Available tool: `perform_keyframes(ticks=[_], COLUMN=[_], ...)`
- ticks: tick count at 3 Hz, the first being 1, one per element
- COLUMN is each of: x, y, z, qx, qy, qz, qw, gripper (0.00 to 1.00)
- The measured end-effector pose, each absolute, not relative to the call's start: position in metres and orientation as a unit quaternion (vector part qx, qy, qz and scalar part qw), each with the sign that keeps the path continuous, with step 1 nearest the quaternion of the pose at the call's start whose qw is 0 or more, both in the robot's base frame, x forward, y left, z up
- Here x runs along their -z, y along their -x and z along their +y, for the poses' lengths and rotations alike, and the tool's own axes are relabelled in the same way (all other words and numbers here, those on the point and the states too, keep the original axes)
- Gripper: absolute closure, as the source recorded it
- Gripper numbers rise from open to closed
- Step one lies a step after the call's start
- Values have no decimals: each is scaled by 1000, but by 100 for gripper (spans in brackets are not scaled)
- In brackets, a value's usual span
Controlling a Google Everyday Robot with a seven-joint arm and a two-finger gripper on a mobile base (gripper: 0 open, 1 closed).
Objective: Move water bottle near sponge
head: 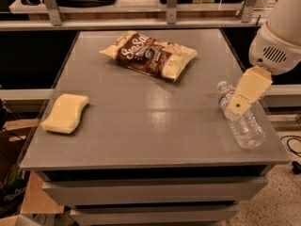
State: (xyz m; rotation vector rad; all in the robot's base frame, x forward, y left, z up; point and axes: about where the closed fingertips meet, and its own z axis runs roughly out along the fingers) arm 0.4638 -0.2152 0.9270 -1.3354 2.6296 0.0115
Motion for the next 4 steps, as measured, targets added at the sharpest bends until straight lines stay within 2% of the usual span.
perform_keyframes(ticks=[4], x=[-858], y=[-472], z=[-200], qx=[-43], qy=[257], qz=[964], qw=[44], gripper=[0])
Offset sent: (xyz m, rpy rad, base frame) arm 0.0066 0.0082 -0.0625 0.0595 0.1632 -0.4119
